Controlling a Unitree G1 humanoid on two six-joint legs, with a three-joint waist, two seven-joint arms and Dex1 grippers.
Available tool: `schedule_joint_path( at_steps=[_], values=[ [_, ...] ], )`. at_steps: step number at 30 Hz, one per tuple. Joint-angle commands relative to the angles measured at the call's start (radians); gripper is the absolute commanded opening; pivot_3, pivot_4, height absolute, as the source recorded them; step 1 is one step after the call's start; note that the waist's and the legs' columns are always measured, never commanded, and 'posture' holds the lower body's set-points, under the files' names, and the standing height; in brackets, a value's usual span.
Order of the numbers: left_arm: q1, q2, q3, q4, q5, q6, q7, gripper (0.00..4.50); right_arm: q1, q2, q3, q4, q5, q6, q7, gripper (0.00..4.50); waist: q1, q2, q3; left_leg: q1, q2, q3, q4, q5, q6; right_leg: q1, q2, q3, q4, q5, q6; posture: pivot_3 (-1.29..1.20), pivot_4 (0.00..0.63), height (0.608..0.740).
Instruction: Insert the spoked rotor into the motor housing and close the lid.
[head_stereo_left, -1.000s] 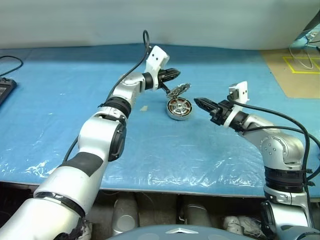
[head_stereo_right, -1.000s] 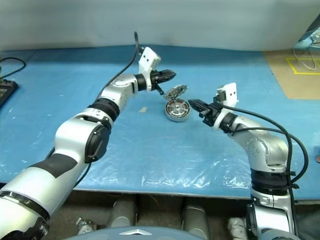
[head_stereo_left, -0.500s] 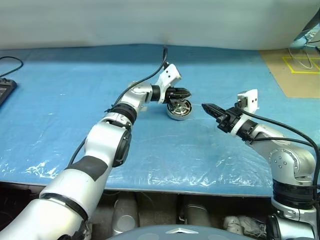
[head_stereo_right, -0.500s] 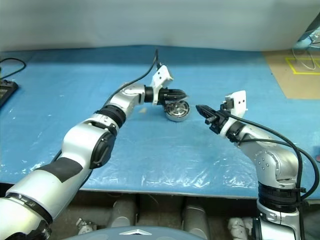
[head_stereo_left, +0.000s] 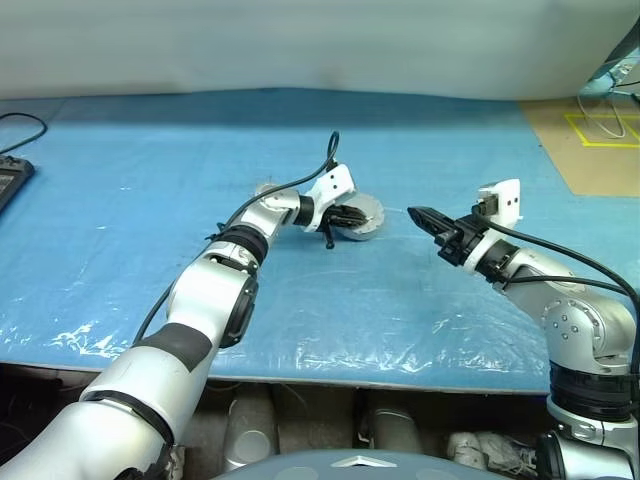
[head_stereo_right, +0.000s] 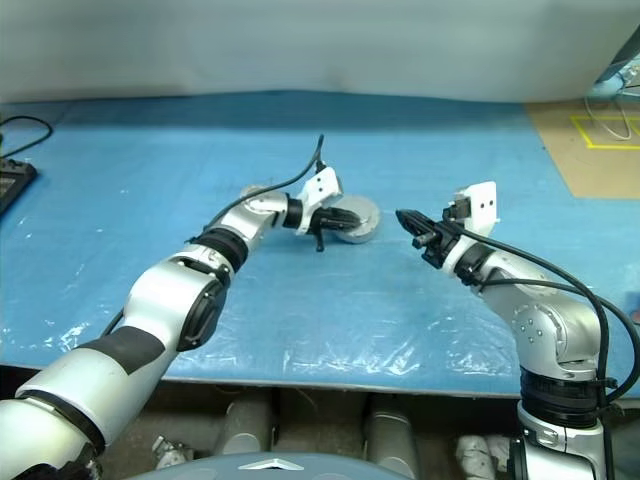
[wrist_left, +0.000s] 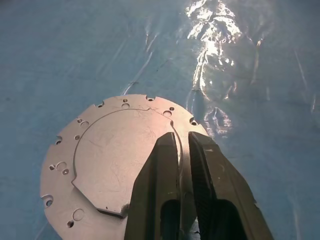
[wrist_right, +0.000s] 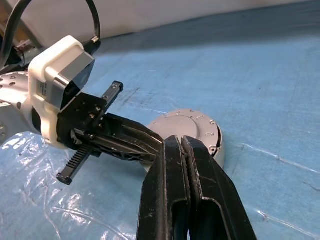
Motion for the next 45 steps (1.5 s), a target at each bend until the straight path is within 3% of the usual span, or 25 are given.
schedule_joint_path(
  at_steps=[1, 6, 10, 19, 33, 43, 45],
  values=[
    [0.020, 0.011, -0.001, -0.019, -0.006, -0.035, -0.052, 0.44, -0.004, -0.001, -0.035, -0.031, 0.015, -0.026, -0.007, 0.00, 0.000, 0.000, 0.000, 0.000, 0.000, 0.000, 0.000, 0.000, 0.000, 0.000, 0.000, 0.000, 0.000, 0.000, 0.000, 0.00, 0.150, 0.740],
    [-0.058, 0.029, 0.120, -0.065, -0.153, -0.006, -0.182, 0.44, -0.016, 0.013, -0.038, -0.036, 0.040, -0.033, -0.007, 0.00, 0.000, 0.000, 0.000, 0.000, 0.000, 0.000, 0.000, 0.000, 0.000, 0.000, 0.000, 0.000, 0.000, 0.000, 0.000, 0.00, 0.150, 0.740],
    [-0.100, 0.098, 0.199, -0.142, -0.270, 0.050, -0.335, 0.44, -0.021, 0.013, -0.043, -0.032, 0.058, -0.040, 0.001, 0.00, -0.002, 0.000, 0.000, 0.000, 0.000, 0.000, 0.000, 0.000, 0.000, 0.000, 0.000, 0.000, 0.000, -0.002, -0.003, 0.00, 0.150, 0.740],
    [0.104, 0.257, 0.148, -0.433, -0.328, 0.194, -0.472, 0.44, -0.032, 0.011, 0.022, 0.002, 0.040, -0.053, 0.041, 0.00, -0.004, 0.002, -0.001, 0.003, 0.001, 0.003, -0.005, 0.000, 0.000, 0.000, 0.001, 0.001, -0.001, -0.002, -0.003, 0.00, 0.150, 0.740],
    [0.538, 0.327, 0.096, -1.012, -0.435, 0.505, -0.284, 0.44, 0.008, -0.016, 0.109, 0.021, -0.037, -0.072, 0.112, 0.00, -0.003, 0.001, 0.000, 0.001, 0.002, 0.002, -0.004, 0.000, 0.000, 0.000, 0.000, 0.000, 0.000, -0.003, -0.005, 0.00, 0.150, 0.740],
    [0.535, 0.324, 0.067, -0.996, -0.443, 0.463, -0.199, 0.44, 0.018, -0.016, 0.112, 0.019, -0.068, -0.078, 0.121, 0.00, -0.005, 0.001, 0.000, 0.002, 0.001, 0.003, -0.003, 0.000, 0.000, 0.000, 0.001, 0.001, 0.000, -0.003, -0.005, 0.00, 0.150, 0.740],
    [0.520, 0.320, 0.068, -0.980, -0.454, 0.467, -0.198, 0.83, 0.030, -0.022, 0.113, 0.009, -0.083, -0.086, 0.120, 0.19, -0.005, 0.001, 0.000, 0.002, 0.002, 0.003, -0.003, 0.000, 0.000, 0.000, 0.001, 0.001, 0.000, -0.003, -0.005, 0.00, 0.150, 0.740]
  ],
)
